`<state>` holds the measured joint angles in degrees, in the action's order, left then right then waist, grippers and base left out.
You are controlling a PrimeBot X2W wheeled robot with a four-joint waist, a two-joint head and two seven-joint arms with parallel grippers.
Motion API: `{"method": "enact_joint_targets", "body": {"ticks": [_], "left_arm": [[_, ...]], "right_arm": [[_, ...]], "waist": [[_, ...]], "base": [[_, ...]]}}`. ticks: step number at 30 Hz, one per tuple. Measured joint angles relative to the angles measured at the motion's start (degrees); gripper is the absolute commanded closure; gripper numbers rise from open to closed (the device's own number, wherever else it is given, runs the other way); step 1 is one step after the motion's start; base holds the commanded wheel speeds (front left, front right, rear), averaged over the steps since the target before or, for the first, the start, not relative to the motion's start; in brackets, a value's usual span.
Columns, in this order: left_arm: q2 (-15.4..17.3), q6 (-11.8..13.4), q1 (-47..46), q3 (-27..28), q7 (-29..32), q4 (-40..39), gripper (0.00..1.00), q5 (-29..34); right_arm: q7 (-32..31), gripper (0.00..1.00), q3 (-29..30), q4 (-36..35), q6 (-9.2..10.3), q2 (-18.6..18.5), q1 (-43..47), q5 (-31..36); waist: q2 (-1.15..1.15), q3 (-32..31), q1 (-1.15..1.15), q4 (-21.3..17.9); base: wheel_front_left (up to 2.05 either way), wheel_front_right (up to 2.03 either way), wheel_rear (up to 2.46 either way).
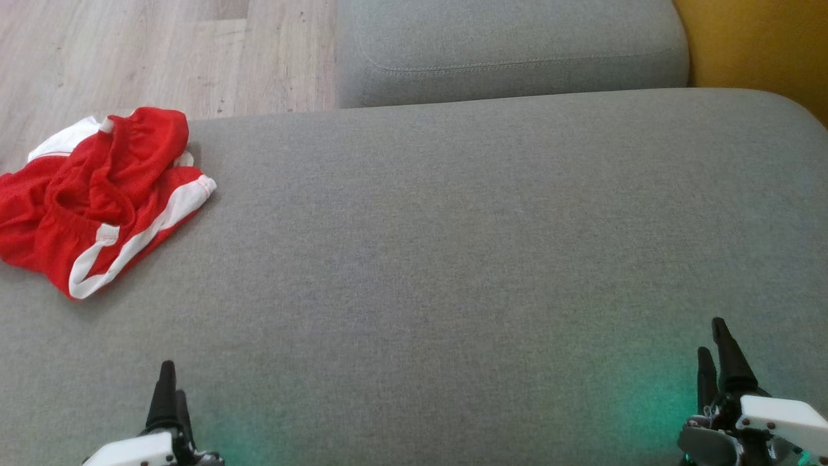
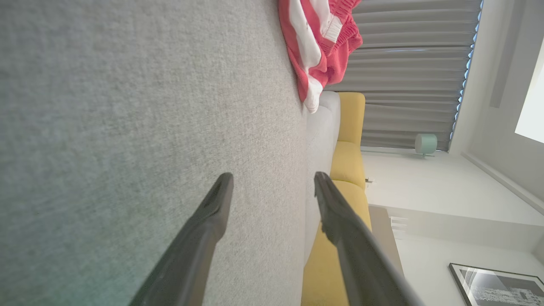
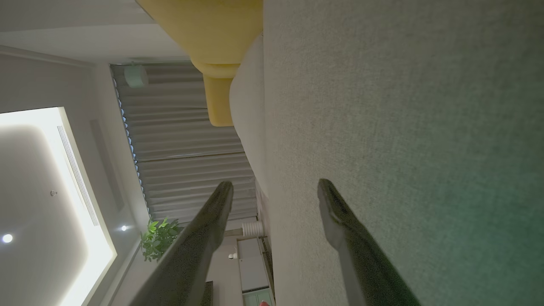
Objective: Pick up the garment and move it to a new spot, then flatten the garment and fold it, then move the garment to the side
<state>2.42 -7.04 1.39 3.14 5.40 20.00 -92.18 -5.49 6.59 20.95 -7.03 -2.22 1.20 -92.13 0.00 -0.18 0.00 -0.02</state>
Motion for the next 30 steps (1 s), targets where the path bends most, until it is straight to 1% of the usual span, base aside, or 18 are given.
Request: {"method": "enact_joint_targets", "body": {"ticks": [7, 14, 22, 30], "left_arm": [[0.0, 0.1, 0.0, -1.2, -1.0, -1.5, 0.0, 2.1], [0.0, 1.3, 0.1, -1.7, -2.5, -3.4, 0.0, 6.3], [0.0, 2.5, 0.1, -3.4, -3.6, -5.5, 0.0, 13.6], [0.0, 3.0, 0.2, -5.2, -5.0, -6.7, 0.0, 21.5]], "right_arm": [[1.2, 0.0, -0.5, -0.6, 0.0, 0.0, 0.0, 2.5], [2.6, 0.0, -0.7, -1.8, 0.0, 0.0, 0.0, 7.2], [3.6, 0.0, -1.5, -3.8, 0.0, 0.0, 0.2, 13.9], [5.1, 0.0, -2.7, -5.8, 0.0, 0.0, 0.6, 20.9]], "waist": [[0.0, -0.3, 0.0, 0.0], [0.0, -0.7, 0.0, 0.1], [0.0, -0.9, 0.01, 0.1], [0.0, -1.1, 0.01, 0.2]], "base": [[0.0, 0.0, 0.0], [0.0, 0.0, 0.0], [0.0, 0.0, 0.0], [0.0, 0.0, 0.0]]}}
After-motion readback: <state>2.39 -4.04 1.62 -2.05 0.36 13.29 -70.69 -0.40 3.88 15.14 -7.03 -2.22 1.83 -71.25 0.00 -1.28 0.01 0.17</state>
